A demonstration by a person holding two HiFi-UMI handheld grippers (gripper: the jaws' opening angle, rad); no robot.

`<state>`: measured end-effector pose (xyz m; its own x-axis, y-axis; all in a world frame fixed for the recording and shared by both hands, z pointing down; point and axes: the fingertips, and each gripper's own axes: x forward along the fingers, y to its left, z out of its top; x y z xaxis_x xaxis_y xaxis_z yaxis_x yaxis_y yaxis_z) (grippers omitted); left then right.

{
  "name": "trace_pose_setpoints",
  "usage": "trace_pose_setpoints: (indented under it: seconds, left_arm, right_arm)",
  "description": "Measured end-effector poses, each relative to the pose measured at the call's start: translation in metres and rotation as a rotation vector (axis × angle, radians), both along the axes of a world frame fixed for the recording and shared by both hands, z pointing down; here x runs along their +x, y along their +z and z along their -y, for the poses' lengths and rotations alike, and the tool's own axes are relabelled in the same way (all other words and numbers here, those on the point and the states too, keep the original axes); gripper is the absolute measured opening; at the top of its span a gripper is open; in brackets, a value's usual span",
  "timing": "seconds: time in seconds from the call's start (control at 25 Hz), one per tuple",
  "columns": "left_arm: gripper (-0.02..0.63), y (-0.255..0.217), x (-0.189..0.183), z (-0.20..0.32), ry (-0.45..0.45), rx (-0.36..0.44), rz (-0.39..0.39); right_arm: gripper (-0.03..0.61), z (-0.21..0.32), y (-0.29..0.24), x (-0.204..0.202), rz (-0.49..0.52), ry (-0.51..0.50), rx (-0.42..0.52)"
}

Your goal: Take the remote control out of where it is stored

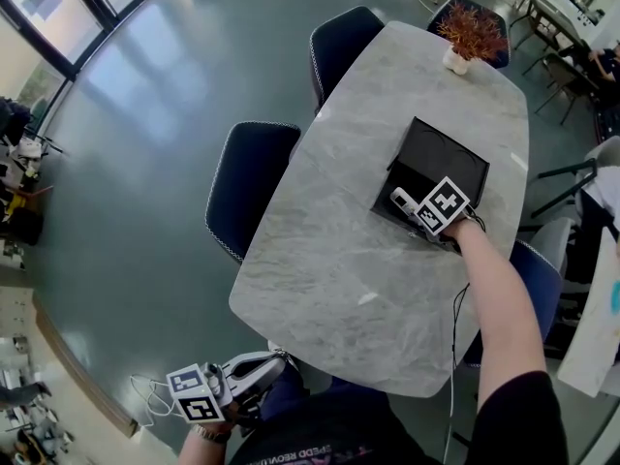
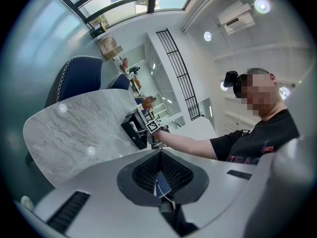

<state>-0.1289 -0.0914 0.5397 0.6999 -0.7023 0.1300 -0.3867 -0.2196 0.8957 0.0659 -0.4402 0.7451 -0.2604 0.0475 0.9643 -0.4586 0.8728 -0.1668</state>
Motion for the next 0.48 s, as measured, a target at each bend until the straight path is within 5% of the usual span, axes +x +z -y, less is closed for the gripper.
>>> trace_pose_setpoints:
  seconds: [0.48]
  left_arm:
    - [0.003, -0.0007, -0.0037, -0.0016, 0.011, 0.003, 0.0]
  right_arm:
    - [0.115, 0.0062, -0.0064, 0.0026, 0.021, 0.032, 0.08]
